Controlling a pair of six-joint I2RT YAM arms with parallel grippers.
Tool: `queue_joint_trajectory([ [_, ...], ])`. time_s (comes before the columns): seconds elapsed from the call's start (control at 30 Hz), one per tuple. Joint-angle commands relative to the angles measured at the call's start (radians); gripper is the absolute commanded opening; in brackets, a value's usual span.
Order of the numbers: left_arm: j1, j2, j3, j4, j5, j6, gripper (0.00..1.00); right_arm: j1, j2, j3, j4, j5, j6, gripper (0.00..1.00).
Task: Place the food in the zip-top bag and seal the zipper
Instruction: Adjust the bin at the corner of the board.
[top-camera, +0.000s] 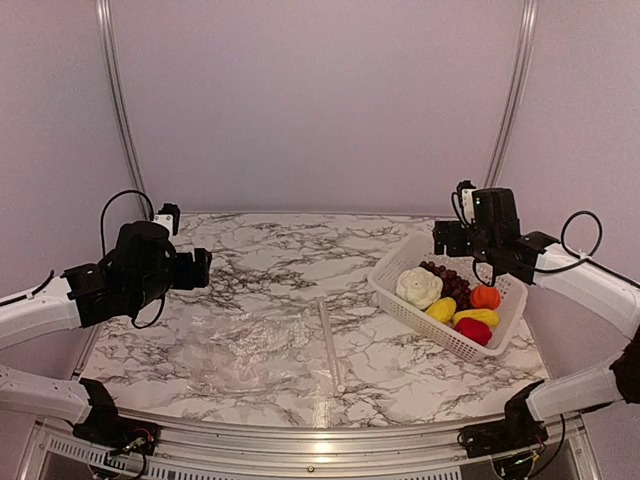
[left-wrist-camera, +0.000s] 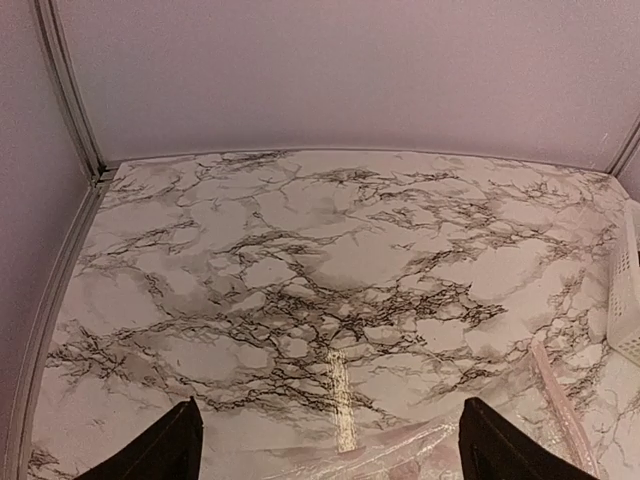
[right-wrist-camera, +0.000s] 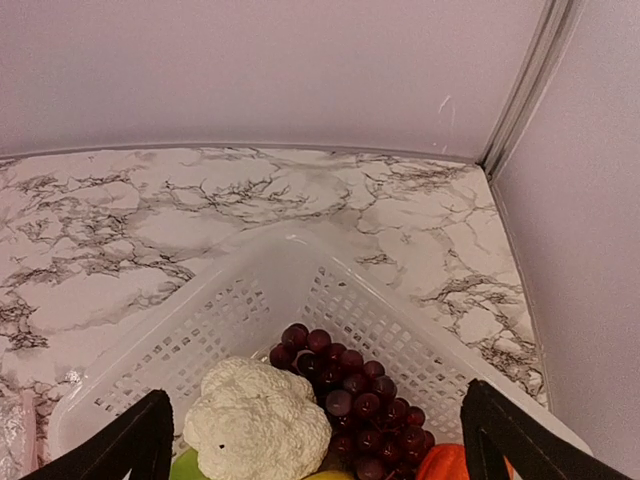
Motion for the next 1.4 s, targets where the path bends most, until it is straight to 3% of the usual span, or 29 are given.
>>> queue_joint_trajectory([
  [0.0, -0.028, 0.080, 0.025, 0.057, 0.018, -0.033, 0.86, -0.008, 0.072, 0.049, 0.007, 0.058, 0.033, 0.98],
  [0.17, -0.094, 0.180, 0.091, 0.042, 0.067, -0.047, 0.78, 0.001, 0.092, 0.100, -0.047, -0.048, -0.016, 0.97],
  [0.33, -0.149, 0.237, 0.162, -0.001, 0.147, -0.062, 0.65, 0.032, 0.060, 0.167, -0.162, -0.308, -0.101, 0.82],
  [0.43, -0.169, 0.274, 0.266, -0.117, 0.217, -0.090, 0.61, 0.094, 0.060, 0.222, -0.330, -0.320, -0.113, 0.74],
  [0.67, -0.220, 0.258, 0.312, -0.292, 0.252, -0.158, 0.71, 0.122, 0.000, 0.148, -0.579, -0.357, -0.085, 0.66],
  [0.8, -0.228, 0.218, 0.401, -0.496, 0.220, -0.247, 0.75, 0.123, 0.027, 0.226, -0.742, -0.395, -0.050, 0.64],
  [0.93, -0.228, 0.156, 0.369, -0.441, 0.222, -0.272, 0.77, 0.123, 0.072, 0.249, -0.739, -0.406, -0.076, 0.64],
  [1.03, -0.231, 0.164, 0.329, -0.369, 0.214, -0.272, 0.77, 0.127, 0.129, 0.193, -0.682, -0.493, -0.086, 0.60],
  [1.2, -0.258, 0.155, 0.226, -0.196, 0.159, -0.327, 0.77, 0.135, 0.167, 0.094, -0.573, -0.457, -0.100, 0.56],
  [1.37, -0.275, 0.162, 0.186, -0.186, 0.157, -0.351, 0.77, 0.135, 0.199, 0.099, -0.561, -0.400, -0.079, 0.38],
])
